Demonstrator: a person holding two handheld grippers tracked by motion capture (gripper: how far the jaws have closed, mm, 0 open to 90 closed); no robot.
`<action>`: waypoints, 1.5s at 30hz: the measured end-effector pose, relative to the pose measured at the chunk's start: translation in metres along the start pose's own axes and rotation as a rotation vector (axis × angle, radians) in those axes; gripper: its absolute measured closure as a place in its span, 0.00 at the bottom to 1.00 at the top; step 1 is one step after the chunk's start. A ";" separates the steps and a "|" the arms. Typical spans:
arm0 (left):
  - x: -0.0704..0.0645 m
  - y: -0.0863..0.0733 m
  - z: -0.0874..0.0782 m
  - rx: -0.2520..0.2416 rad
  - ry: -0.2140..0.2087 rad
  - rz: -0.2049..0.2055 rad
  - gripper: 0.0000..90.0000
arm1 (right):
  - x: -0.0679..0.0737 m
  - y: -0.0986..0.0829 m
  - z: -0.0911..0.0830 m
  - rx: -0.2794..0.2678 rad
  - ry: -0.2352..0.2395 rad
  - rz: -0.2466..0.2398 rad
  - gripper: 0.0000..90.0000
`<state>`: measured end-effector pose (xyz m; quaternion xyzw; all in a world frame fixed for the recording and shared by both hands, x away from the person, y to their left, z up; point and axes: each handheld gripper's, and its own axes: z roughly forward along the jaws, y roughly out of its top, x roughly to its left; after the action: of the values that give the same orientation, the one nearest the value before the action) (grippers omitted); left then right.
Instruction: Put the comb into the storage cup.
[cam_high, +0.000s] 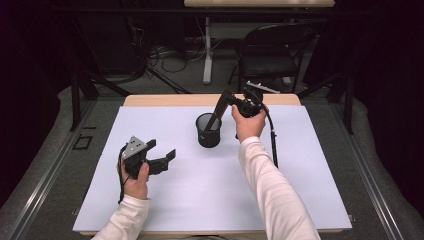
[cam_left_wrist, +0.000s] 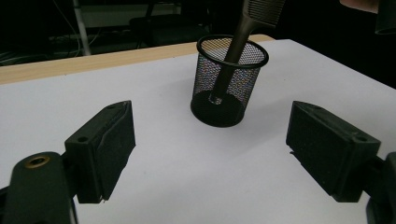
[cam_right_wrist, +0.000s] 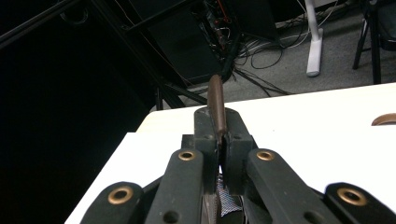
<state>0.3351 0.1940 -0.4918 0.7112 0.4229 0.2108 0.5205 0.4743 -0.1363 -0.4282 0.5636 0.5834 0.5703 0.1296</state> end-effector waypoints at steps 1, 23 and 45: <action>0.000 0.000 0.000 0.000 0.000 0.000 0.17 | 0.000 -0.001 0.001 0.001 -0.001 -0.001 0.97; 0.000 0.000 0.001 0.005 -0.001 0.007 0.17 | -0.006 -0.012 0.010 0.020 -0.003 0.019 0.97; 0.000 -0.001 0.001 0.008 -0.002 0.007 0.17 | -0.021 -0.014 0.009 0.018 0.001 0.088 0.97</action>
<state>0.3358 0.1930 -0.4928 0.7148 0.4208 0.2103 0.5174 0.4814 -0.1450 -0.4526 0.5896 0.5632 0.5704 0.0990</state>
